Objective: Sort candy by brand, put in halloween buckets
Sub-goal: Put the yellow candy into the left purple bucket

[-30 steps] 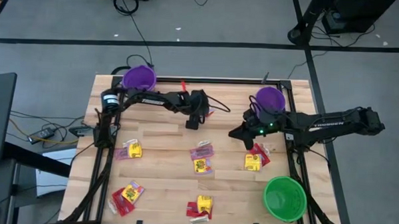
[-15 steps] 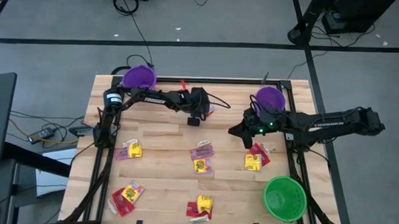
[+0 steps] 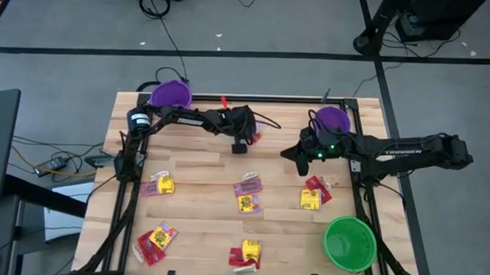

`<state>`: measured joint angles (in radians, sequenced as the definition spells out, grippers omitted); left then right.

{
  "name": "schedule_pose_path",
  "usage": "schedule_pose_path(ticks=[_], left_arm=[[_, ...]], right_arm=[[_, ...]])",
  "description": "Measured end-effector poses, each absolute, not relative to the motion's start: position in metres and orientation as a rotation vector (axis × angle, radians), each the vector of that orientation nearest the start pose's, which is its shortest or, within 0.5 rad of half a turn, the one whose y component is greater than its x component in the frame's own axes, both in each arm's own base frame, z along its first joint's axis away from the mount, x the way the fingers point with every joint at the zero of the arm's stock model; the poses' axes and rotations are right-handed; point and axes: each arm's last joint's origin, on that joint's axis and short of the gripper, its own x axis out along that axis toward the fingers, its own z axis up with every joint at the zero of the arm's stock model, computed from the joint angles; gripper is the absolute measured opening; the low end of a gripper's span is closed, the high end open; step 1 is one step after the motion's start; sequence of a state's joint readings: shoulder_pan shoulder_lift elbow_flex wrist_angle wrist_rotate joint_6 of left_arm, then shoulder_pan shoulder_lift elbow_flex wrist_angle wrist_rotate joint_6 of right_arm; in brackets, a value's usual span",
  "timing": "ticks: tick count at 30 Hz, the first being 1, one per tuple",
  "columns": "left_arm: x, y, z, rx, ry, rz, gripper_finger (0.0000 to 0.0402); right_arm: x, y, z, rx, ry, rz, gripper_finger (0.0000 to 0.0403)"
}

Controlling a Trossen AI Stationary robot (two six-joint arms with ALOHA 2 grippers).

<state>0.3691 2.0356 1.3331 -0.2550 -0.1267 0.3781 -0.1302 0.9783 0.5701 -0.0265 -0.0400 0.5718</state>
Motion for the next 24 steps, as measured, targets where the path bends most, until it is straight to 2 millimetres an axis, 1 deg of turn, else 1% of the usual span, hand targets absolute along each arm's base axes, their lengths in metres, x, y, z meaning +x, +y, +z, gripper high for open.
schedule_pose_path(ticks=[3, 6, 10, 13, 17, 21, 24], left_arm=[[0.387, 0.153, 0.161, 0.095, 0.984, 0.329, 0.0004], [0.385, 0.152, 0.179, -0.015, 0.912, 0.347, 0.0009], [0.372, 0.149, 0.206, -0.065, 0.898, 0.383, 0.0009], [0.355, 0.148, 0.229, -0.085, 0.911, 0.426, 0.0005], [0.326, 0.153, 0.263, -0.131, 0.901, 0.489, 0.0003], [0.291, 0.158, 0.295, -0.146, 0.892, 0.609, 0.0004], [0.266, 0.163, 0.312, -0.169, 0.884, 0.683, 0.0004]], right_arm=[[0.208, -0.027, 0.240, 0.597, 0.380, -0.233, 0.0032], [0.208, -0.029, 0.242, 0.583, 0.355, -0.277, 0.0019], [0.208, -0.031, 0.243, 0.541, 0.324, -0.334, 0.0010], [0.208, -0.032, 0.243, 0.506, 0.324, -0.360, 0.0011], [0.208, -0.032, 0.243, 0.487, 0.328, -0.361, 0.0012], [0.208, -0.032, 0.242, 0.530, 0.321, -0.371, 0.0012], [0.208, -0.032, 0.242, 0.594, 0.306, -0.397, 0.0012]])
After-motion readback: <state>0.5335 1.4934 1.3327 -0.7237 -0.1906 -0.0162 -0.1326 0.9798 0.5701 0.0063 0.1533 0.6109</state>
